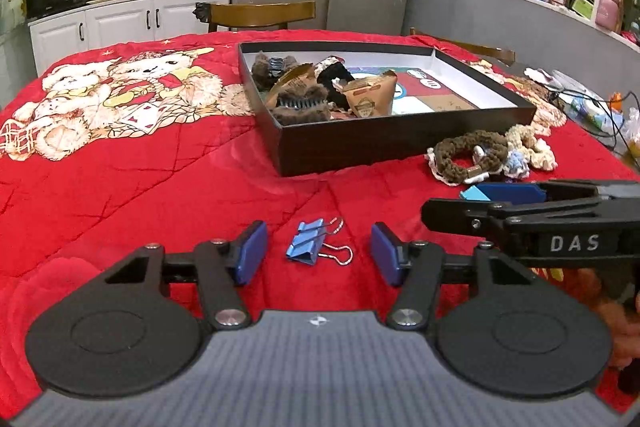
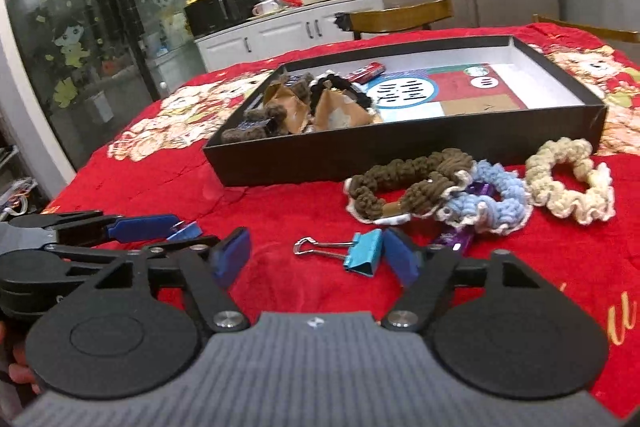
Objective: Organize objects
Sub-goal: 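Grasp a blue binder clip with left tool while right tool grasps another blue clip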
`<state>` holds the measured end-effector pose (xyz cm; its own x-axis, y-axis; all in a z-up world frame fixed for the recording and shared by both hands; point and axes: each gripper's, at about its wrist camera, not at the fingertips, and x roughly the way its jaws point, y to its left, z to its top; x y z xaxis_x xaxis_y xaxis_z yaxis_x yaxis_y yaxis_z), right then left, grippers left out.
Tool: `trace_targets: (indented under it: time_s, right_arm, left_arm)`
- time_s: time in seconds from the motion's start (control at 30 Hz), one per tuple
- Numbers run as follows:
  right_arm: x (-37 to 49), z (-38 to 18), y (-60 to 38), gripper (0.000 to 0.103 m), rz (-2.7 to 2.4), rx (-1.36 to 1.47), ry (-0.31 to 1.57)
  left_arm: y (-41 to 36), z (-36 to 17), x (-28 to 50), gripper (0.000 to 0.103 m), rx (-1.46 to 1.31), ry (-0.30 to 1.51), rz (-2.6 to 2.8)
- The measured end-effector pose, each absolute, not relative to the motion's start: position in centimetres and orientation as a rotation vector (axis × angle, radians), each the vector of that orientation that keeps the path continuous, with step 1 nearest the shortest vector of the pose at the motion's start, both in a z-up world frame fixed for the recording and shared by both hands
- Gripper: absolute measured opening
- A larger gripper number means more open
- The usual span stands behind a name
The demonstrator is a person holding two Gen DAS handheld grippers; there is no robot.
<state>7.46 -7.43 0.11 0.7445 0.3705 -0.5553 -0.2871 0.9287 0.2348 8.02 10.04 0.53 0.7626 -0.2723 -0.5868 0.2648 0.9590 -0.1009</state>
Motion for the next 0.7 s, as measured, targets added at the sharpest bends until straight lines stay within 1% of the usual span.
trace_targets:
  time_s: [0.03, 0.1, 0.17, 0.2, 0.27, 0.3, 0.37, 0.4, 0.53, 0.7]
  right_arm:
    - [7.5, 0.1, -7.4, 0.065, 0.354, 0.133, 0.636]
    - [7.5, 0.1, -7.4, 0.060, 0.341, 0.128, 0.635]
    - [7.5, 0.2, -7.4, 0.052, 0.325, 0.120, 0.634]
    - [7.5, 0.1, -7.4, 0.049, 0.319, 0.114, 0.634]
    - [7.5, 0.2, -7.2, 0.042, 0.302, 0.088, 0.633]
    - [7.4, 0.2, -7.0, 0.041, 0.296, 0.075, 0.633]
    - [7.4, 0.2, -6.7, 0.034, 0.295, 0.053, 0.629]
    - [7.3, 0.2, -6.7, 0.033, 0.295, 0.049, 0.628]
    - [7.4, 0.3, -7.4, 0.019, 0.297, 0.087, 0.623]
    - [7.2, 0.4, -7.8, 0.018, 0.307, 0.111, 0.607]
  left_arm:
    - [10.0, 0.5, 8.1, 0.063, -0.012, 0.640, -0.293]
    - [9.7, 0.5, 8.1, 0.058, 0.004, 0.639, -0.282]
    - [9.6, 0.5, 8.0, 0.042, 0.014, 0.635, -0.272]
    - [9.7, 0.5, 8.0, 0.039, 0.015, 0.634, -0.269]
    - [9.8, 0.5, 8.0, 0.039, 0.010, 0.633, -0.268]
    - [9.8, 0.5, 8.0, 0.039, 0.010, 0.633, -0.268]
    - [9.8, 0.5, 8.0, 0.039, 0.015, 0.632, -0.267]
    - [9.8, 0.5, 8.0, 0.039, 0.016, 0.631, -0.267]
    - [9.9, 0.5, 8.0, 0.039, 0.010, 0.629, -0.268]
    - [9.8, 0.6, 8.0, 0.039, 0.012, 0.626, -0.262]
